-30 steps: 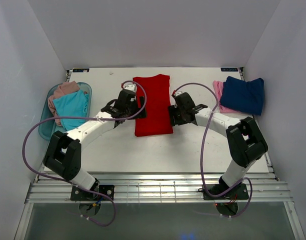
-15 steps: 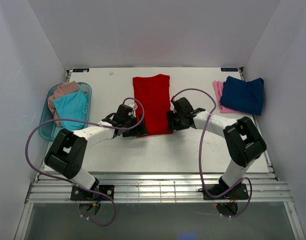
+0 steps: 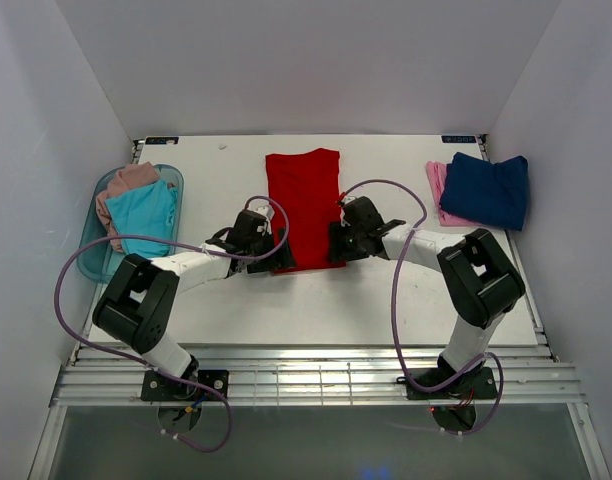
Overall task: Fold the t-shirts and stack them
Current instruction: Grab one side of the 2/3 rectangular tshirt with both arms
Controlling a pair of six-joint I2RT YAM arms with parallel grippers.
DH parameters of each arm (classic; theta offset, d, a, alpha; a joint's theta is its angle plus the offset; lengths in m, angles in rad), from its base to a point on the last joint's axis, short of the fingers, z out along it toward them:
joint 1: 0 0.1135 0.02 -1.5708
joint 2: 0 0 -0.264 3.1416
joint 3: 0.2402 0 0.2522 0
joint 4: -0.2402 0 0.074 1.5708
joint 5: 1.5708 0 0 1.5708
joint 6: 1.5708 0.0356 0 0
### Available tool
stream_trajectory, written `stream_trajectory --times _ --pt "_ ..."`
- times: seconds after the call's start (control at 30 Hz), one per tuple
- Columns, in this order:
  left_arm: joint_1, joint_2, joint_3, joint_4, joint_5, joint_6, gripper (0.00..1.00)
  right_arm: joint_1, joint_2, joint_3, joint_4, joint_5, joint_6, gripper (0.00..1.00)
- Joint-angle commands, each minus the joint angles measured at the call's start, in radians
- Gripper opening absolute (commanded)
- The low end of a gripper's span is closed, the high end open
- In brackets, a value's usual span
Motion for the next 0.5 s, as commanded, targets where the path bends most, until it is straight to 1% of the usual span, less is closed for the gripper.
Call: stream_trajectory --times 0.0,0.1,0.13,0.33,0.47 --pt "0.004 0.010 -0.018 -0.032 -0.059 0.000 0.83 0.010 0.047 -0.001 -0.018 -0.023 0.012 0.60" --pt "0.003 0.020 -0.009 -0.057 -0.081 -0.002 0.79 0.014 0.047 -0.004 -0.023 -0.020 0.015 0.58" --pt "0.004 0.028 0.000 -0.080 -0.100 -0.003 0.75 0.016 0.047 -0.005 -0.032 -0.011 0.013 0.56" --pt "0.004 0.079 0.019 -0.123 -0.128 -0.009 0.71 0.022 0.029 -0.024 -0.063 0.023 0.006 0.52" --pt "0.003 0.114 0.023 -0.129 -0.128 -0.011 0.65 0.022 0.030 -0.039 -0.074 0.052 0.006 0.49"
